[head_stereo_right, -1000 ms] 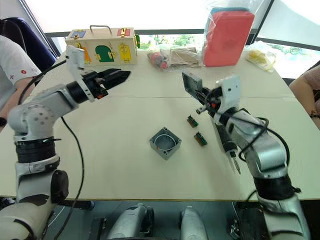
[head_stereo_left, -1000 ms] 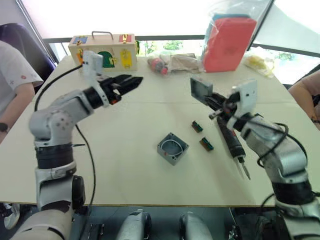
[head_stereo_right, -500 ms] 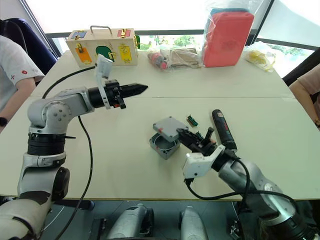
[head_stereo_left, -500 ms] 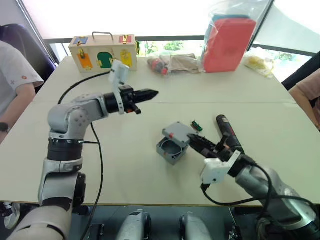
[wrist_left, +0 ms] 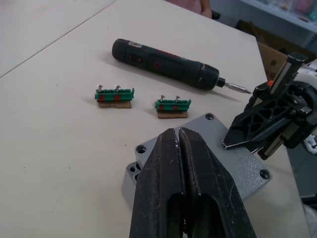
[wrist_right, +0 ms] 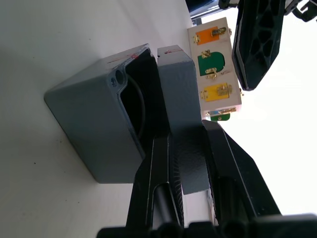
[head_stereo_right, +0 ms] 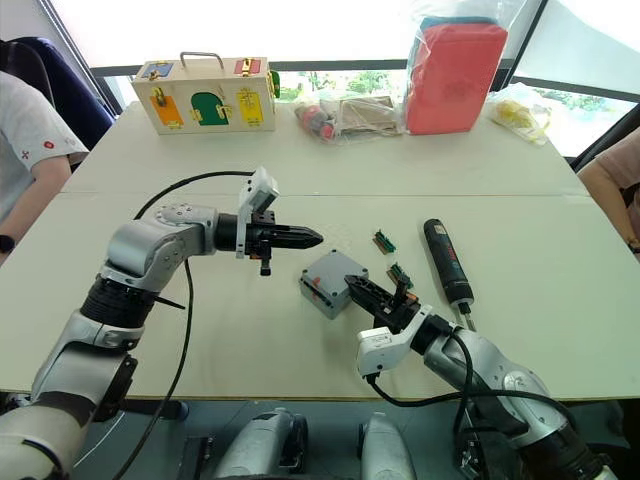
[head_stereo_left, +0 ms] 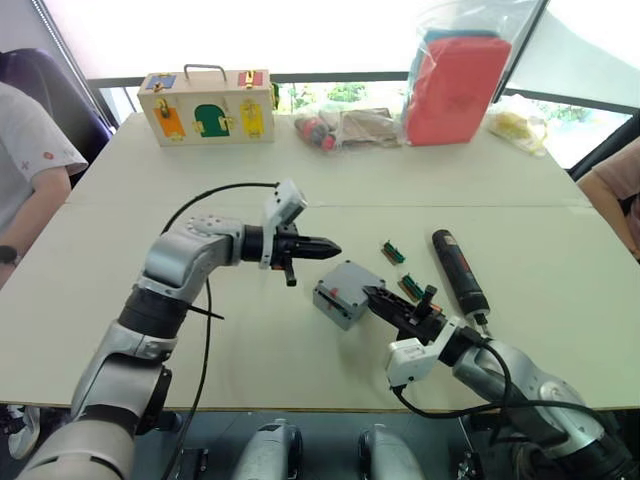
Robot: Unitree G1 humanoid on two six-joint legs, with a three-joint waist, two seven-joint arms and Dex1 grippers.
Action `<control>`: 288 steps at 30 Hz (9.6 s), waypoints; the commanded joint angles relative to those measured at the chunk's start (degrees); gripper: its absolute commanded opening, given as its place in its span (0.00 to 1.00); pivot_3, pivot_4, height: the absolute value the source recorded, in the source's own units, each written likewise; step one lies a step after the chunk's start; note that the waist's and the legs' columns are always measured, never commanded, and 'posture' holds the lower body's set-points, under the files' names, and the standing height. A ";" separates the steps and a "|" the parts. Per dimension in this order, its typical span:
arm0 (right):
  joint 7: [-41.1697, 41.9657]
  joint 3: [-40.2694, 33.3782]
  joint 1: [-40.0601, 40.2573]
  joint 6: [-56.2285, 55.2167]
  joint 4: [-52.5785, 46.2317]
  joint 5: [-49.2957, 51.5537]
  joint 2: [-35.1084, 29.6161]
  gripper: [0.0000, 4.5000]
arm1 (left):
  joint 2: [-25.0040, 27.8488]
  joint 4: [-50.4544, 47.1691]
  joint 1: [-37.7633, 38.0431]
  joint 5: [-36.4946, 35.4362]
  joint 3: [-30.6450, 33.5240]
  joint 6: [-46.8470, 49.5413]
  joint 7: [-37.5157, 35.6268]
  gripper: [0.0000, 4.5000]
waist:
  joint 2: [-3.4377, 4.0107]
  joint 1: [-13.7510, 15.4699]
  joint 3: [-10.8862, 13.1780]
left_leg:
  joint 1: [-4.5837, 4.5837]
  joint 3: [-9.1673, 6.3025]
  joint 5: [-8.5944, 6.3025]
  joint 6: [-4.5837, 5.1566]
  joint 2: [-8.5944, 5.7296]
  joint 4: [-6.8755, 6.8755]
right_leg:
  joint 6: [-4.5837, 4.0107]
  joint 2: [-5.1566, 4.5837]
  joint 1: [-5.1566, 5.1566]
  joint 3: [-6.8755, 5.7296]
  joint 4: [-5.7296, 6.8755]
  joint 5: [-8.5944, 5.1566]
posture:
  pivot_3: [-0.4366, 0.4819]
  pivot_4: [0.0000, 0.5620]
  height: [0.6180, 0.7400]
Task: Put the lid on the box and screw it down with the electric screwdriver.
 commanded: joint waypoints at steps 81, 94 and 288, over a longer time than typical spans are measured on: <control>-3.95 -9.80 5.34 -9.11 -5.32 5.77 -0.30 0.81 | -1.38 1.05 10.24 23.47 -16.44 -14.63 -1.87 0.00 | -0.19 0.25 -0.33 | 0.99 -0.05 -0.43 0.68 -0.01 0.00 | -0.36 -0.06 1.09 0.00 -0.07 -0.31 | 0.48 0.27 1.00; -0.33 -10.97 6.35 -11.89 -4.73 10.56 -1.94 0.81 | -1.14 1.16 11.21 24.71 -17.11 -15.90 -1.62 0.00 | -0.19 0.29 -0.33 | 0.99 -0.06 -0.44 0.71 -0.01 0.00 | -0.36 -0.07 1.11 0.00 -0.10 -0.31 | 0.48 0.27 1.00; 32.94 -3.97 -5.78 39.28 -0.77 52.76 9.01 0.00 | -1.65 -11.96 15.97 11.72 0.46 -0.22 3.67 0.00 | -0.13 -0.03 -0.93 | 0.16 -0.23 -0.72 0.31 0.20 -0.05 | -0.62 -0.22 0.14 -0.07 -0.04 -0.42 | 0.48 0.27 1.00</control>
